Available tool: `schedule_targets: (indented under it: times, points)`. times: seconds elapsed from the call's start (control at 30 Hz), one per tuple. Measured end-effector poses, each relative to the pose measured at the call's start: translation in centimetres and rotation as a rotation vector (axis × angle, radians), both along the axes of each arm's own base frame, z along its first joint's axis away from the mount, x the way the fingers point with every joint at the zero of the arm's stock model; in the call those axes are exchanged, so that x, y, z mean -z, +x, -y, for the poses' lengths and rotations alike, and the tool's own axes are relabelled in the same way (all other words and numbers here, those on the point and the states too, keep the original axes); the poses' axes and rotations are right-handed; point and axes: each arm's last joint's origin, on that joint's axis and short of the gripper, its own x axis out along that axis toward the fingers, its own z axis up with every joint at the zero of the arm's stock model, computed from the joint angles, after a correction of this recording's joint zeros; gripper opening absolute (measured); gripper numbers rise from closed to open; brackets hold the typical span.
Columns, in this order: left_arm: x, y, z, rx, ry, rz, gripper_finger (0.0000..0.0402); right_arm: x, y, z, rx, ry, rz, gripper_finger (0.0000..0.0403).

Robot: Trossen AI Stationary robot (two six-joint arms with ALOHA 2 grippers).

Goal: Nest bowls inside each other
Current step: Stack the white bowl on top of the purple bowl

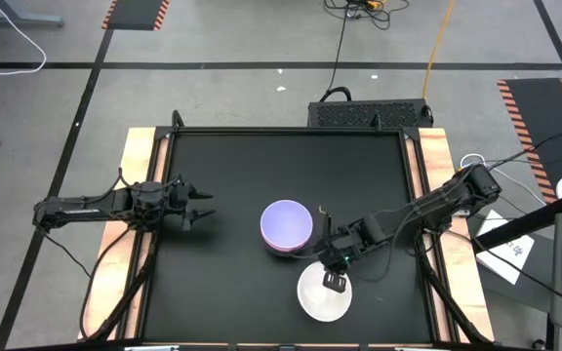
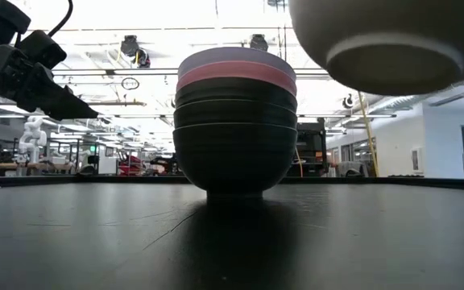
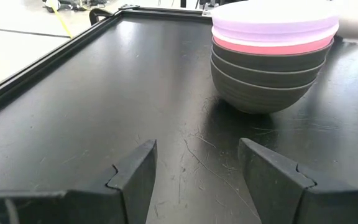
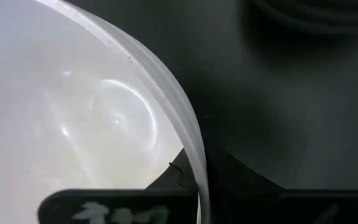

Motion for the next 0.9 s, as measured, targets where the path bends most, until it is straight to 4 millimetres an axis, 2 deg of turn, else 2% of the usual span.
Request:
schedule_targets:
  times: [0.33, 0.53, 0.67, 0.9]
  points:
    - [0.0, 0.0, 0.0, -0.001, -0.001, -0.001, 0.0230, -4.2, -1.0, 0.4, -0.114, -0.088, 0.299, 0.0000]
    - [0.0, 0.0, 0.0, -0.001, -0.002, -0.003, 0.0230, -5.6, -2.1, 1.0, -0.184, -0.151, 0.392, 0.0000]
    - [0.0, 0.0, 0.0, -0.001, -0.003, -0.005, 0.0230, -5.3, -3.9, 2.1, -0.191, -0.207, 0.425, 0.0000]
    - [0.0, 0.0, 0.0, -0.003, -0.001, -0.001, 0.0230, -3.2, -7.6, 4.2, -0.118, -0.138, 0.637, 0.0000]
